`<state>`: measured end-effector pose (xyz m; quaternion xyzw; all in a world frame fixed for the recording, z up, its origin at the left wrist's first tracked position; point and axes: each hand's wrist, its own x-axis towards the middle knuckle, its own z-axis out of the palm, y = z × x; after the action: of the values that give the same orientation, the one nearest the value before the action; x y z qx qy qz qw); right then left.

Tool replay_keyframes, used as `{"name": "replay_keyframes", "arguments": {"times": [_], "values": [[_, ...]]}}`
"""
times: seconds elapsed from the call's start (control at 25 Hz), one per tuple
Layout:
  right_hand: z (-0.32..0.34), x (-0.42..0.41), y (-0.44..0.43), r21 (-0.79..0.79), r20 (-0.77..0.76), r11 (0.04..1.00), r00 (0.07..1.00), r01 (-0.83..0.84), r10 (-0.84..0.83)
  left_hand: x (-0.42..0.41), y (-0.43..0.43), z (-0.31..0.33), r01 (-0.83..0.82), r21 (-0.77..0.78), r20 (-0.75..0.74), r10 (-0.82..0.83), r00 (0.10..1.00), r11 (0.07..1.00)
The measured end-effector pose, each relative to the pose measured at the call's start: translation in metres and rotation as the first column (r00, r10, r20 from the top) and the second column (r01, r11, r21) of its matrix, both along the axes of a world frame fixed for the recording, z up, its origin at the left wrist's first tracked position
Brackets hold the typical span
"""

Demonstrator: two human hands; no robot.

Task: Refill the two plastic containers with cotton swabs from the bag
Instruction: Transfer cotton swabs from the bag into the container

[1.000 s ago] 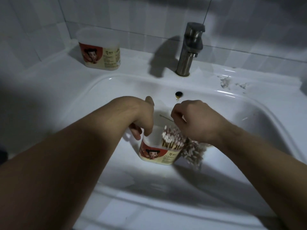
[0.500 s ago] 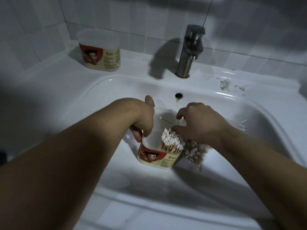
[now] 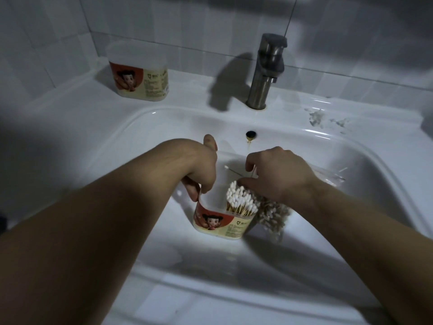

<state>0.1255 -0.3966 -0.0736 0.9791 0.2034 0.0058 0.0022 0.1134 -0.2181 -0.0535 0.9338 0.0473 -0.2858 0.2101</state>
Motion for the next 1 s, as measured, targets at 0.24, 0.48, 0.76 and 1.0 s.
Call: {"name": "replay_keyframes", "arguments": {"times": [0.24,0.48,0.76,1.0], "values": [[0.001,0.000,0.001,-0.024,0.019,1.000,1.000,-0.011,0.012,0.000,0.000,0.000,-0.004,-0.008,0.006,0.004,1.000,1.000],[0.000,0.001,0.001,0.016,0.027,0.999,0.999,-0.036,0.035,-0.003,-0.002,0.001,0.007,0.005,0.011,-0.007,1.000,1.000],[0.022,0.004,-0.012,0.342,0.008,0.930,0.990,-0.133,0.139,-0.004,-0.003,0.002,-0.013,0.001,0.025,0.013,1.000,1.000],[0.044,-0.005,-0.032,0.525,-0.215,0.838,0.930,-0.146,0.297,-0.003,-0.002,0.001,-0.008,0.019,0.032,0.007,0.999,1.000]]}}
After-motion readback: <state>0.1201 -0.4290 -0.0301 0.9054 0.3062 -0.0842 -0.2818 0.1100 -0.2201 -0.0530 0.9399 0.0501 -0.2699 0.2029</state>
